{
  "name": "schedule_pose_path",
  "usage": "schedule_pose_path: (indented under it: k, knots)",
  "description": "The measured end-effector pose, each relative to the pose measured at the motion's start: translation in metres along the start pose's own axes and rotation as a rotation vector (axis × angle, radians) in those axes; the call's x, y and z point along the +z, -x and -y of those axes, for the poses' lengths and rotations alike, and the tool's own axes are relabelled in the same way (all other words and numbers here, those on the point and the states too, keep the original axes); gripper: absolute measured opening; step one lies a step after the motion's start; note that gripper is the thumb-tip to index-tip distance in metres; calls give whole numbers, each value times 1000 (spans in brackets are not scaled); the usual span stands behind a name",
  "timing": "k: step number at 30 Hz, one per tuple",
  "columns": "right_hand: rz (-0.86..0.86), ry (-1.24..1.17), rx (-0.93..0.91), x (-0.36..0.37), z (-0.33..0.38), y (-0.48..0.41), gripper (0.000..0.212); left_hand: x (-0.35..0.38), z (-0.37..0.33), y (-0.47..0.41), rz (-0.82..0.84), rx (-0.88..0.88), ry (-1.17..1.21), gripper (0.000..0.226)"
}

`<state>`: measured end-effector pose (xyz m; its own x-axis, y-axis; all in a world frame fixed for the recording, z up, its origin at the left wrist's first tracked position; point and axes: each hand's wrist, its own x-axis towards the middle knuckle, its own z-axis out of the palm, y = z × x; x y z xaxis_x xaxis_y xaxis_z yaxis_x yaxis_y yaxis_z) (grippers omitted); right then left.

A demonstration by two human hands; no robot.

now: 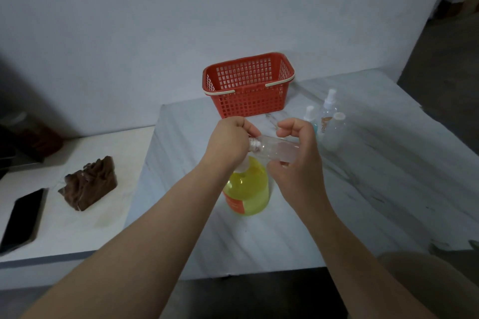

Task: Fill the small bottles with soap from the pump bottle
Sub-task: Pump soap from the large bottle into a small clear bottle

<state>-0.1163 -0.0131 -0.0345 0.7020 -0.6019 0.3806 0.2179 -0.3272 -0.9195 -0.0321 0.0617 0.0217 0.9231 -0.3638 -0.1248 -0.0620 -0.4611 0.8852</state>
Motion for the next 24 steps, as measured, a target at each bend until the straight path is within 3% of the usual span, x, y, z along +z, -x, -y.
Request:
schedule_pose_path:
  k: [11, 24]
  knots:
    - [10, -23, 88, 4, -3, 2, 46, 3, 11, 0, -34, -16, 24, 36]
    - [34, -60, 53, 1, 3, 1, 48, -4, -4, 2, -34, -55, 92, 38]
